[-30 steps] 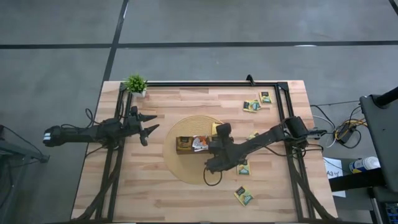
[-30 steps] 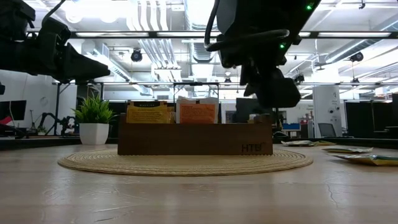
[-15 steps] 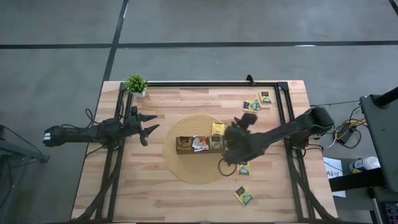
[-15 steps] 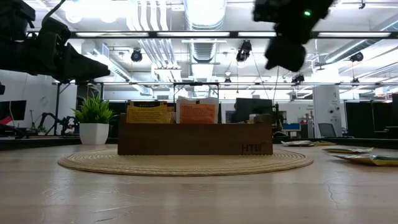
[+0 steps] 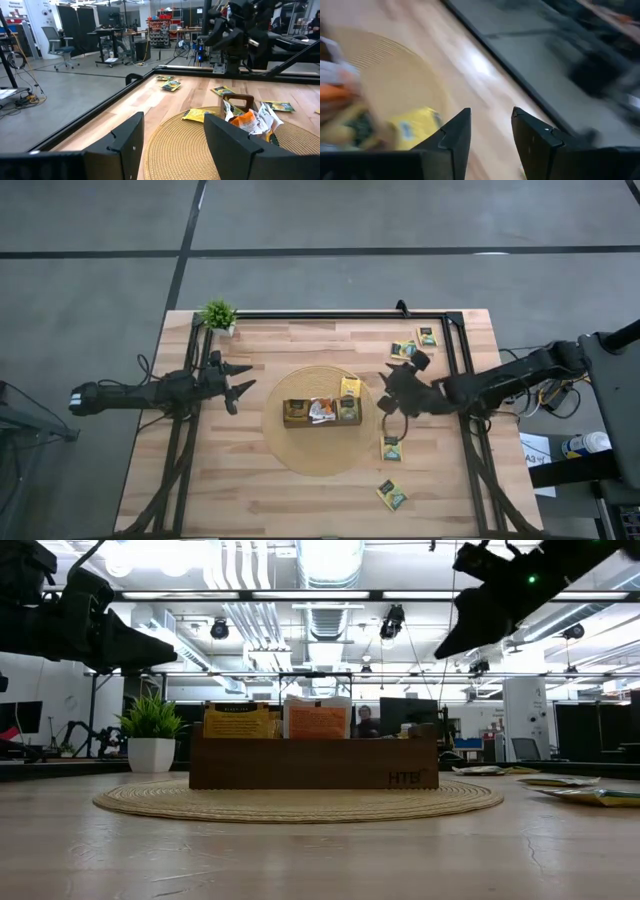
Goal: Pick & Place Tea
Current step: Put the lemon tea sachet into the right section of the wooden organizer
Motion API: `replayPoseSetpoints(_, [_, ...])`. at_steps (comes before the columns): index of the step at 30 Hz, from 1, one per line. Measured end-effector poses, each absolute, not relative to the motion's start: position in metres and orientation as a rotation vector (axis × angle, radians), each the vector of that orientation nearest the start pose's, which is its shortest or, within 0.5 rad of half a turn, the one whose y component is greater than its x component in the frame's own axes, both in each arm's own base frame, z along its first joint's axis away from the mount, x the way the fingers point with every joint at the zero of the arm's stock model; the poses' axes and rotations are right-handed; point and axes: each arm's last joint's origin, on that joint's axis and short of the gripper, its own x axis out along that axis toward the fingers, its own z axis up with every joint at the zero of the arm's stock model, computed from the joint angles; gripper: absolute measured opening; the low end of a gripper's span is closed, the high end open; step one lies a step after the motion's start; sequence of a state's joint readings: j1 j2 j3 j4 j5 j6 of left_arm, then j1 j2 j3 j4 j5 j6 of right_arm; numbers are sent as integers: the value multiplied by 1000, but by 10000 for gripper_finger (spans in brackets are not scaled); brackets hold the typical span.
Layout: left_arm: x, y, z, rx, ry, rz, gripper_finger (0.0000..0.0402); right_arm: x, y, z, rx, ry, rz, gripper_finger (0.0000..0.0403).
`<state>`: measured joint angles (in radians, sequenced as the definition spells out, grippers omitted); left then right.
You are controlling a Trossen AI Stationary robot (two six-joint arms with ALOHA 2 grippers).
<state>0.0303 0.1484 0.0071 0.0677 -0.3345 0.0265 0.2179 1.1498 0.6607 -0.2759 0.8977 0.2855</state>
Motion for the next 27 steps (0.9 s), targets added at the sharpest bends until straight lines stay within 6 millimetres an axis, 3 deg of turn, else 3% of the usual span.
replayPoseSetpoints(3, [104, 13, 160, 38, 79, 363, 202, 216, 13, 218, -105, 470, -590, 142])
replayPoseSetpoints(8, [104, 13, 160, 37, 78, 363, 202, 209, -21, 210, 61, 372, -507, 140])
replayPoseSetpoints(13, [104, 13, 160, 38, 79, 363, 202, 205, -43, 192, 191, 442, -407, 144])
replayPoseSetpoints(27, [104, 13, 160, 37, 78, 363, 202, 234, -85, 163, 98, 792, -325, 144])
